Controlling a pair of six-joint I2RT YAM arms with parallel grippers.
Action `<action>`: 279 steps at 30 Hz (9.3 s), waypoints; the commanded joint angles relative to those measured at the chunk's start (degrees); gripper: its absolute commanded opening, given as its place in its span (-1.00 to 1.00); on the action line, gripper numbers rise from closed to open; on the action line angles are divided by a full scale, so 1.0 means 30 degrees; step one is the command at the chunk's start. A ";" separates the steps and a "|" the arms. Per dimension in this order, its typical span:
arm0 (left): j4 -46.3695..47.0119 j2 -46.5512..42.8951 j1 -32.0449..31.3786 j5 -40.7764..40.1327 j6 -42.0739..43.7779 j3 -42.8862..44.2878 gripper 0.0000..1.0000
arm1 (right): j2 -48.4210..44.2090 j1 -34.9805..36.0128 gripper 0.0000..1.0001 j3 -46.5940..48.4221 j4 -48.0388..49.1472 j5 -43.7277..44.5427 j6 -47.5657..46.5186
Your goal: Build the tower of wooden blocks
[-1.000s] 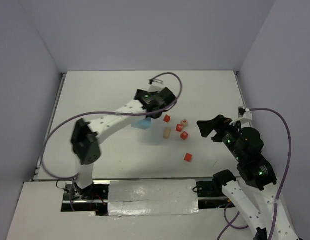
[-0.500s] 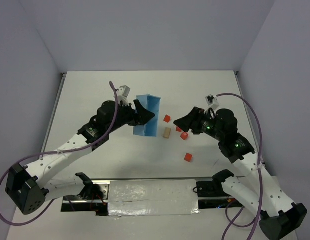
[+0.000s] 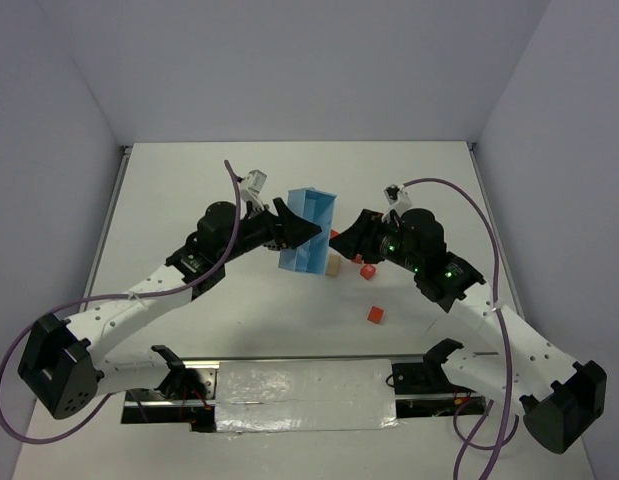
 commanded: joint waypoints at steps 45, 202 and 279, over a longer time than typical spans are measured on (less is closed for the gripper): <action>-1.1755 -0.1629 0.3372 -0.8909 0.0591 0.4951 0.99 | 1.3663 -0.8837 -1.00 1.1486 -0.5645 0.8768 0.0865; -2.1164 -1.6402 0.2610 -1.8256 0.3174 0.1406 0.99 | 2.7635 0.5775 0.41 2.8586 -1.1341 1.0589 -0.4282; -2.0167 -1.3854 0.2552 -1.6469 0.4347 0.1113 0.99 | 1.7451 0.6154 -0.59 1.3202 -0.6886 1.4403 0.0647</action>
